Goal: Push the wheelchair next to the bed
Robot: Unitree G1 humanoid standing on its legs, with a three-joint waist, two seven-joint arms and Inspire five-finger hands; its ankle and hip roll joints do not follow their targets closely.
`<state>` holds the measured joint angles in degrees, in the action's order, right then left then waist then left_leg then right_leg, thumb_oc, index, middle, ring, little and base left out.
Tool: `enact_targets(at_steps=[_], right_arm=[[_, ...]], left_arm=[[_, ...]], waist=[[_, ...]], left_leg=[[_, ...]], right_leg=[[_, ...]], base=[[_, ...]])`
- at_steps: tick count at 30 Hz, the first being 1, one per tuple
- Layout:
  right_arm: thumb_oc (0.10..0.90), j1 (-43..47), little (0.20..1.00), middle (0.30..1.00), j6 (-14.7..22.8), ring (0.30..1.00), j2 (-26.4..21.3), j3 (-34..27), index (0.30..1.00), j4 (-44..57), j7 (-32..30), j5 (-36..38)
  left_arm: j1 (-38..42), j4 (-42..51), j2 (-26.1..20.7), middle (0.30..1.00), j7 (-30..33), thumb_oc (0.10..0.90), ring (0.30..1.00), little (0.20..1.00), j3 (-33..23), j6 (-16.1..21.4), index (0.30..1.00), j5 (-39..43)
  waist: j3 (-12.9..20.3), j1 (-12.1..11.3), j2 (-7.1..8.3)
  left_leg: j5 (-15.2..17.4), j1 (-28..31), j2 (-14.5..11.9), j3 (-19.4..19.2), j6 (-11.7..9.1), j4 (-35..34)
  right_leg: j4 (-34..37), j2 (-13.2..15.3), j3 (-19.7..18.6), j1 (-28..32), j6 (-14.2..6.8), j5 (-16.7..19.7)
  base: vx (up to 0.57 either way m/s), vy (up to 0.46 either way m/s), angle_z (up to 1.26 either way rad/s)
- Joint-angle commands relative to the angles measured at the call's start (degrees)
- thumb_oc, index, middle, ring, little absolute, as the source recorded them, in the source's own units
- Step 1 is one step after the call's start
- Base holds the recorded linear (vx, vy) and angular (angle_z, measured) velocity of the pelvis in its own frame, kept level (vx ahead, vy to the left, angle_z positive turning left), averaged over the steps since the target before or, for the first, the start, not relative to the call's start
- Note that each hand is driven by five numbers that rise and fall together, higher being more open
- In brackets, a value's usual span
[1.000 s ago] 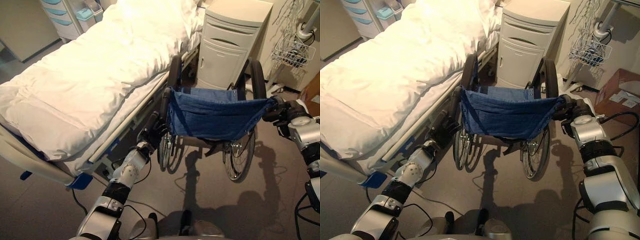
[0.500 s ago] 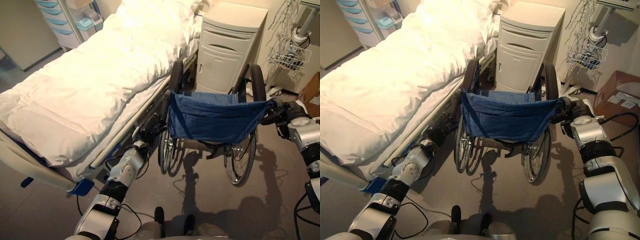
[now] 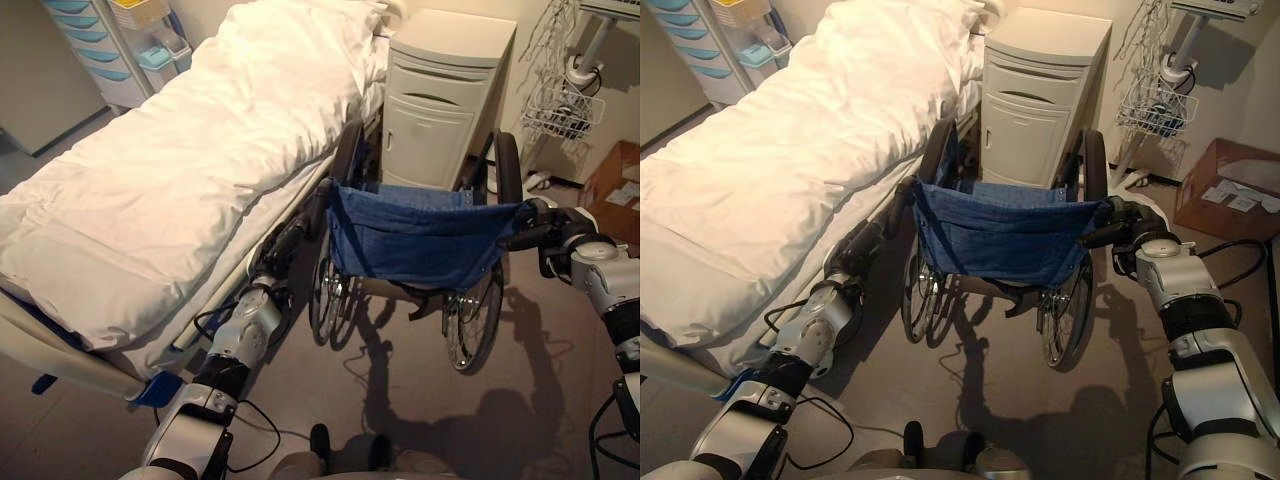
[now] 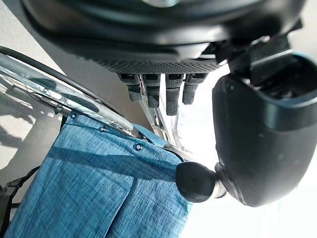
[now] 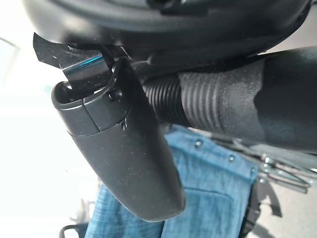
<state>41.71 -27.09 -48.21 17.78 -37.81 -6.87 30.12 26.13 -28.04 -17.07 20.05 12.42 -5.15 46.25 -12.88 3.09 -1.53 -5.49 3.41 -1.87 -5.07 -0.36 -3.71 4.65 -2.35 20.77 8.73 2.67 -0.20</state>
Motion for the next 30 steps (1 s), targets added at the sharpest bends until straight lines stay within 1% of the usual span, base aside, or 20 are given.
enact_targets(at_steps=[1,2,3,5,6,8,10,11,13,15,16,17,18,20,21,23,25,26,28,30], right_arm=[[0.8,3.72,0.9,0.9,6.14,0.9,8.09,-0.47,0.9,5.05,5.14,2.46],[0.8,3.75,0.9,0.9,6.05,0.9,7.78,-0.47,0.9,5.04,5.17,1.5],[0.8,4.16,0.9,0.9,5.46,0.9,6.02,0.17,0.9,4.66,5.82,-3.31],[0.8,4.76,0.9,0.9,4.82,0.9,4.52,0.91,0.9,4.34,7.1,-4.04],[0.8,5.41,0.9,0.9,3.63,0.9,3.02,1.54,0.9,4.54,8.99,-6.32],[0.8,6.89,0.9,0.9,4.27,0.9,0.66,3.25,0.9,4.02,10.44,-13.88],[0.8,8.28,0.9,0.9,4.74,0.9,-1.04,4.8,0.9,3.65,10.68,-17.37],[0.8,9.84,0.9,0.9,5.82,0.9,-2.96,6.24,0.9,3.71,11.05,-21.8],[0.8,10.9,0.9,0.9,5.09,0.9,-3.86,7.3,0.9,4.03,10.54,-22.81],[0.8,11.39,0.9,0.9,3.29,0.9,-4.77,7.29,0.9,4.59,10.83,-19.46],[0.8,10.99,0.9,0.9,1.98,0.9,-4.39,6.49,0.9,4.72,10.67,-15.34],[0.8,10.58,0.9,0.9,1.39,0.9,-4.01,5.97,0.9,4.63,10.85,-13.19],[0.8,9.67,0.9,0.9,0.53,0.9,-3.03,4.7,0.9,3.97,10.29,-6.93],[0.8,8.77,0.9,0.9,-0.06,0.9,-1.98,3.31,0.9,3.22,9.5,-2.15],[0.8,6.84,0.9,0.9,0.74,0.9,0.34,0.83,0.9,1.09,8.9,4.72],[0.8,5.28,0.9,0.9,2.02,0.9,2.0,-1.28,0.9,-0.52,8.65,7.26],[0.8,2.84,0.9,0.9,4.31,0.9,4.19,-4.57,0.9,-2.04,7.5,13.83],[0.8,2.41,0.9,0.9,4.62,0.9,4.58,-5.09,0.9,-2.09,7.56,14.43],[0.8,0.31,0.9,0.9,7.0,0.9,6.9,-7.94,0.9,-2.33,5.57,19.93],[0.8,-1.04,0.9,0.9,8.76,0.9,8.4,-9.55,0.9,-1.98,4.37,22.75]], left_arm=[[5.33,3.68,-5.53,0.9,1.11,0.8,0.9,0.9,0.26,5.46,0.9,-5.29],[5.31,3.67,-5.76,0.9,1.26,0.8,0.9,0.9,0.17,5.37,0.9,-5.55],[5.32,3.45,-6.7,0.9,1.78,0.8,0.9,0.9,0.09,5.24,0.9,-6.21],[5.23,3.47,-7.25,0.9,1.86,0.8,0.9,0.9,-0.07,5.19,0.9,-6.54],[5.31,3.5,-8.07,0.9,1.83,0.8,0.9,0.9,-0.41,4.75,0.9,-6.5],[5.59,2.91,-8.72,0.9,1.61,0.8,0.9,0.9,-0.41,4.63,0.9,-5.99],[5.49,3.0,-9.02,0.9,1.8,0.8,0.9,0.9,-0.37,4.61,0.9,-5.62],[5.16,3.16,-9.33,0.9,1.83,0.8,0.9,0.9,-0.39,4.76,0.9,-5.28],[4.9,3.09,-9.25,0.9,1.66,0.8,0.9,0.9,-0.41,5.15,0.9,-5.28],[4.28,3.68,-9.51,0.9,1.22,0.8,0.9,0.9,-0.82,5.27,0.9,-5.16],[4.14,4.01,-9.42,0.9,1.14,0.8,0.9,0.9,-1.06,5.12,0.9,-5.22],[4.19,4.09,-9.4,0.9,1.05,0.8,0.9,0.9,-1.16,4.95,0.9,-5.34],[4.52,4.02,-9.39,0.9,0.74,0.8,0.9,0.9,-1.4,4.56,0.9,-5.55],[4.75,3.86,-9.32,0.9,0.48,0.8,0.9,0.9,-1.5,4.4,0.9,-5.71],[5.27,3.33,-9.13,0.9,0.12,0.8,0.9,0.9,-1.52,4.29,0.9,-5.87],[5.6,3.03,-9.24,0.9,-0.12,0.8,0.9,0.9,-1.48,4.23,0.9,-6.03],[5.89,2.99,-9.78,0.9,-0.42,0.8,0.9,0.9,-1.33,4.05,0.9,-6.16],[5.86,3.02,-9.88,0.9,-0.47,0.8,0.9,0.9,-1.31,4.06,0.9,-6.18],[5.31,3.31,-10.19,0.9,-0.8,0.8,0.9,0.9,-1.38,4.33,0.9,-5.88],[4.78,3.51,-10.4,0.9,-0.96,0.8,0.9,0.9,-1.54,4.54,0.9,-6.06]], waist=[[5.66,-3.43,4.48],[5.72,-3.4,4.51],[6.0,-3.3,4.67],[6.17,-3.26,4.73],[6.32,-3.12,4.9],[6.51,-3.04,5.05],[6.63,-3.0,5.1],[6.79,-2.95,5.18],[6.89,-2.93,5.2],[7.04,-2.94,5.25],[7.09,-2.95,5.25],[7.12,-2.98,5.24],[7.2,-3.06,5.23],[7.21,-3.15,5.27],[7.26,-3.24,5.11],[7.3,-3.41,4.96],[7.4,-3.72,4.66],[7.41,-3.78,4.62],[7.4,-4.11,4.3],[7.47,-4.26,4.12]], left_leg=[[4.44,6.43,4.71,-2.42,-0.77,-1.29],[4.47,6.44,4.72,-2.49,-0.75,-1.29],[4.59,6.45,4.78,-2.82,-0.68,-1.29],[4.63,6.43,4.79,-3.03,-0.66,-1.29],[4.61,6.45,4.79,-3.39,-0.65,-1.29],[4.58,6.46,4.8,-3.81,-0.58,-1.29],[4.58,6.46,4.77,-4.02,-0.54,-1.29],[4.58,6.44,4.78,-4.23,-0.45,-1.29],[4.6,6.41,4.78,-4.35,-0.36,-1.29],[4.64,6.29,4.8,-4.33,-0.25,-1.29],[4.7,6.31,4.82,-4.35,-0.19,-1.29],[4.74,6.32,4.82,-4.36,-0.17,-1.29],[4.81,6.34,4.79,-4.38,-0.17,-1.29],[4.85,6.38,4.79,-4.43,-0.19,-1.29],[4.93,6.44,4.78,-4.5,-0.22,-1.29],[5.0,6.48,4.77,-4.56,-0.22,-1.29],[5.15,6.45,4.76,-4.91,-0.29,-1.29],[5.18,6.45,4.75,-4.99,-0.3,-1.29],[5.35,6.46,4.77,-5.25,-0.28,-1.29],[5.47,6.41,4.76,-5.43,-0.25,-1.29]], right_leg=[[0.08,2.99,-7.47,0.79,-6.5,3.55],[0.1,2.97,-7.55,0.75,-6.52,3.57],[0.19,2.96,-7.66,0.62,-6.62,3.69],[0.23,2.98,-7.73,0.52,-6.72,3.8],[0.22,2.99,-7.79,0.38,-6.79,3.96],[0.23,3.05,-7.85,0.28,-6.91,4.13],[0.19,3.07,-7.9,0.19,-6.99,4.22],[0.13,3.05,-8.07,0.05,-7.11,4.32],[0.1,3.06,-8.21,-0.05,-7.16,4.38],[0.04,3.1,-8.43,-0.24,-7.24,4.49],[0.02,3.17,-8.43,-0.25,-7.28,4.53],[0.01,3.21,-8.4,-0.23,-7.31,4.53],[0.01,3.33,-8.22,-0.16,-7.35,4.53],[-0.01,3.44,-8.01,-0.1,-7.38,4.53],[0.02,3.58,-7.66,0.06,-7.42,4.58],[0.06,3.73,-7.28,0.17,-7.5,4.58],[0.2,4.04,-6.44,0.35,-7.72,4.57],[0.21,4.1,-6.27,0.38,-7.75,4.57],[0.28,4.37,-5.54,0.48,-7.88,4.56],[0.31,4.54,-5.18,0.47,-7.95,4.53]], base=[[0.0,0.0,0.0],[0.0,0.0,0.0],[-0.01,0.018,0.03],[0.0,0.0,0.0],[0.0,0.0,0.0],[0.0,0.0,0.0],[0.0,0.0,0.0],[0.0,0.0,0.0],[0.0,0.007,0.02],[0.0,0.005,0.02],[0.0,0.003,0.03],[0.01,-0.001,0.03],[0.0,0.0,0.0],[0.0,0.0,0.0],[0.03,-0.002,-0.04],[0.03,-0.003,-0.06],[0.02,-0.005,-0.12],[0.02,-0.005,-0.11],[0.01,0.0,-0.06],[0.0,0.005,-0.05]])
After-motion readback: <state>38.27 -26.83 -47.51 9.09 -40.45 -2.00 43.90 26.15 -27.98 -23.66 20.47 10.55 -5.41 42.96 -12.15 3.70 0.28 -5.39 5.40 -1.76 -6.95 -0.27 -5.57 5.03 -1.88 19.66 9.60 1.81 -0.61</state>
